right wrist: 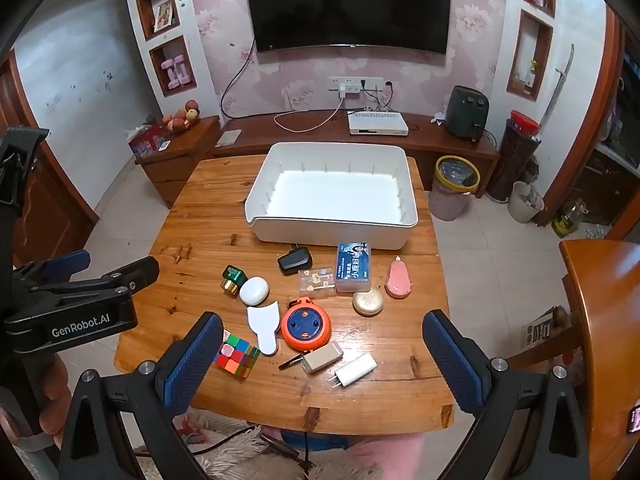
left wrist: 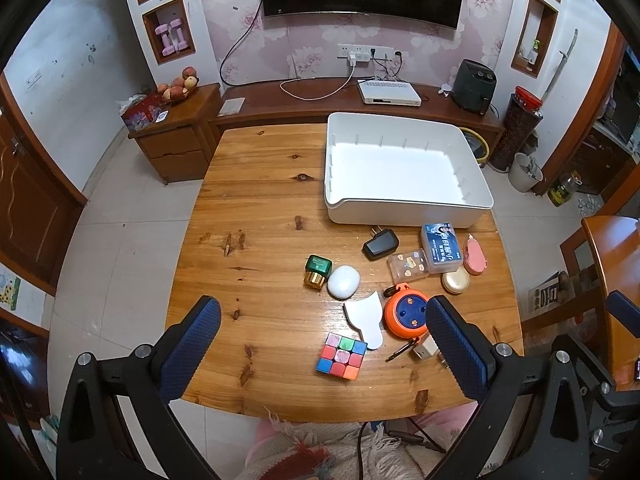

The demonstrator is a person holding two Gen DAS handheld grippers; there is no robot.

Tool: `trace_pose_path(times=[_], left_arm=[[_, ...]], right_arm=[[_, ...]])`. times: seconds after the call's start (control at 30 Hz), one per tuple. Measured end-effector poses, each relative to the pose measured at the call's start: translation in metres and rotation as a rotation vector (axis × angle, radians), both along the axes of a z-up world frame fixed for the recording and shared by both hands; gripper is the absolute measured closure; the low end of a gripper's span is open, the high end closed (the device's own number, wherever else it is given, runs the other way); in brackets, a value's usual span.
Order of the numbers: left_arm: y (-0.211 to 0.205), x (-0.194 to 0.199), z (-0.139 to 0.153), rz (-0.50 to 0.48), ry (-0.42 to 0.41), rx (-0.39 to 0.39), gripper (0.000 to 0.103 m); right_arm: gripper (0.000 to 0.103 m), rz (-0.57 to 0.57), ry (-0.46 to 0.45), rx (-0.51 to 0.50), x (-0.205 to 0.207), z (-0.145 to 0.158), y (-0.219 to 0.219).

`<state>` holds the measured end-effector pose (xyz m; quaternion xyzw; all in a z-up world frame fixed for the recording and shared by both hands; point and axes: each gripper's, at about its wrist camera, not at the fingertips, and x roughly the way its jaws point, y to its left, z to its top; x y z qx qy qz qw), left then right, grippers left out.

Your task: Organize rigid objects

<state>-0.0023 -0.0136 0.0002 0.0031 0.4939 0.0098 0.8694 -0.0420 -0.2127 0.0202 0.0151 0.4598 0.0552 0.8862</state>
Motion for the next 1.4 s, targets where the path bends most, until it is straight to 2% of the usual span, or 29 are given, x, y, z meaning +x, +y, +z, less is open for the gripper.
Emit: trace_pose_path(times=[0.2,0.37,0.8,1.27,1.33,1.4], left_arm=[[-0.0001,0.0005,0.0008,0.000,-0.001,0.001,0.001],[-0.0001,0.0008,0.0011,0.001,0.001,0.003,0.001],[-0.0027,-0.0011,-0.0014,0.003,0.004,-0.002,0.001],[-0.0009,-0.0012,-0.0015,0.001,0.004,-0.005,0.001],[-0.0017,-0.0017,-0.0017,0.001,0.002,-0.004,0.001],[-0.0013,-0.0016,-0.0015,0.001,0.002,-0.004,0.001]], right_arm=[[0.003,0.000,0.003,-0.003,-0.0010,-0.0077,-0.0002],[0.003,0.000,0.007,0.001,-0.0022,-0.0002,-0.0015],[0.003,-0.007,0.014,0.020,-0.0027,-0.0044,-0.0009],[0.003,-0.016,-0.019,-0.035,-0.0077,-0.0082,0.0003],[0.003,-0.014,0.002,0.017,-0.0072,-0.0083,-0.0006],[0.003,-0.017,0.001,0.023,-0.0073,-0.0094,-0.0001]])
